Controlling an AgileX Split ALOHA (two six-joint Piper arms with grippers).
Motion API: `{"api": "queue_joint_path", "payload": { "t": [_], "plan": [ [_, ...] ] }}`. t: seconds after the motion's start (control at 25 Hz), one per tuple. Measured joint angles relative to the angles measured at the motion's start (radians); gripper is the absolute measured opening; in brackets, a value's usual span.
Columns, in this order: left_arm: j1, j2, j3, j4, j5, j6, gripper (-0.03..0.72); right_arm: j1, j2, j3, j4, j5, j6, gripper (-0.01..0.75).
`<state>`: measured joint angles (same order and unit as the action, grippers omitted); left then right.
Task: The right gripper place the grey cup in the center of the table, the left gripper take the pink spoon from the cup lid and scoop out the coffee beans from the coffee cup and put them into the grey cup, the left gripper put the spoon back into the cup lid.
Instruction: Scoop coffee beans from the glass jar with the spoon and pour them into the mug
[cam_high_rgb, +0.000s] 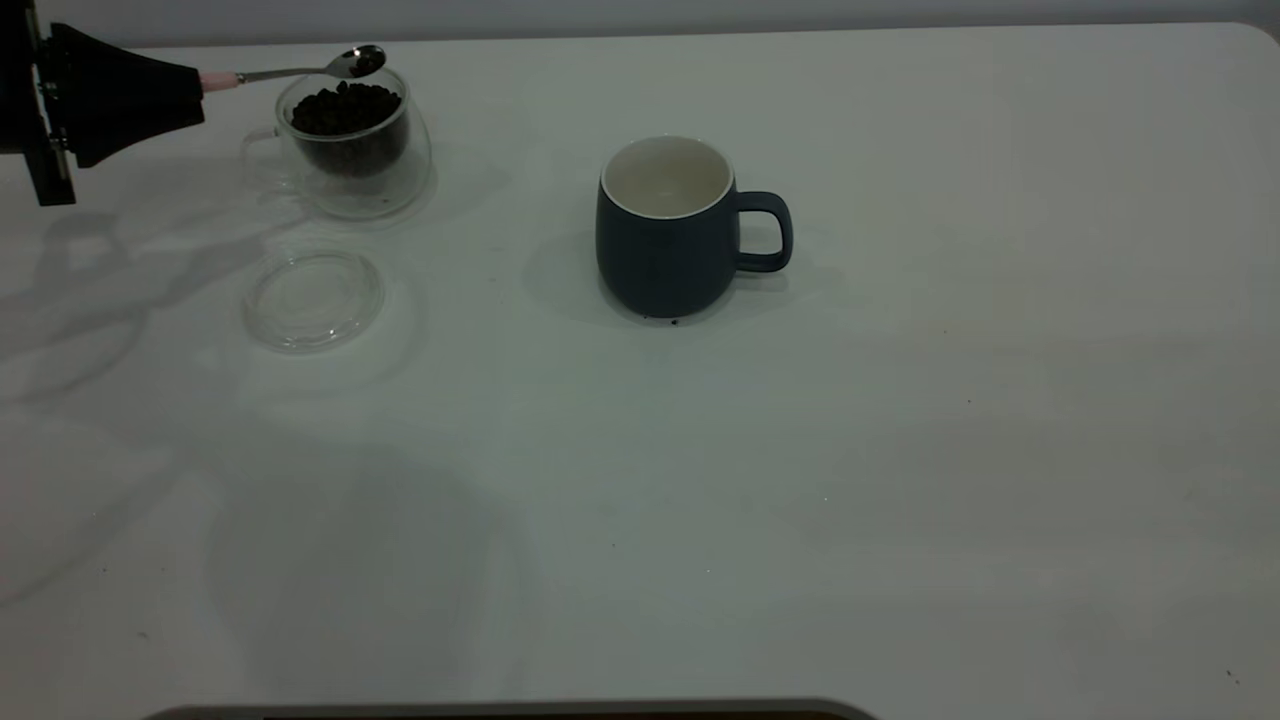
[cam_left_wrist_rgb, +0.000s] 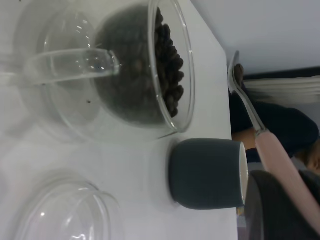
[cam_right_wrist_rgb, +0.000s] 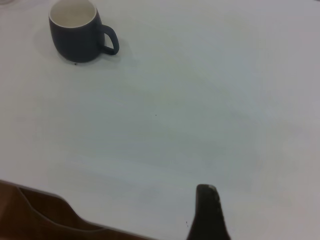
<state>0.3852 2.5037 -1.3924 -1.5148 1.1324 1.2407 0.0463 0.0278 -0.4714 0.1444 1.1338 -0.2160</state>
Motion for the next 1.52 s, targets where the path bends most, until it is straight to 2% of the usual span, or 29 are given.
{"api": "queue_joint_path", "payload": {
  "t": [0.28,0.96,1.2,1.52],
  "plan": [
    [-0.076,0.000,0.000,-0.001,0.004,-0.015,0.125,0.000,0.000,0.000,0.001,0.000,0.000,0.591],
    [-0.347,0.001,0.000,-0.049,0.005,-0.036,0.125,0.000,0.000,0.000,0.001,0.000,0.000,0.591],
    [-0.402,0.001,0.000,-0.049,-0.040,-0.014,0.125,0.000,0.000,0.000,0.001,0.000,0.000,0.591],
    [-0.412,0.001,0.000,-0.050,-0.099,0.171,0.125,0.000,0.000,0.000,0.001,0.000,0.000,0.591]
  ]
}}
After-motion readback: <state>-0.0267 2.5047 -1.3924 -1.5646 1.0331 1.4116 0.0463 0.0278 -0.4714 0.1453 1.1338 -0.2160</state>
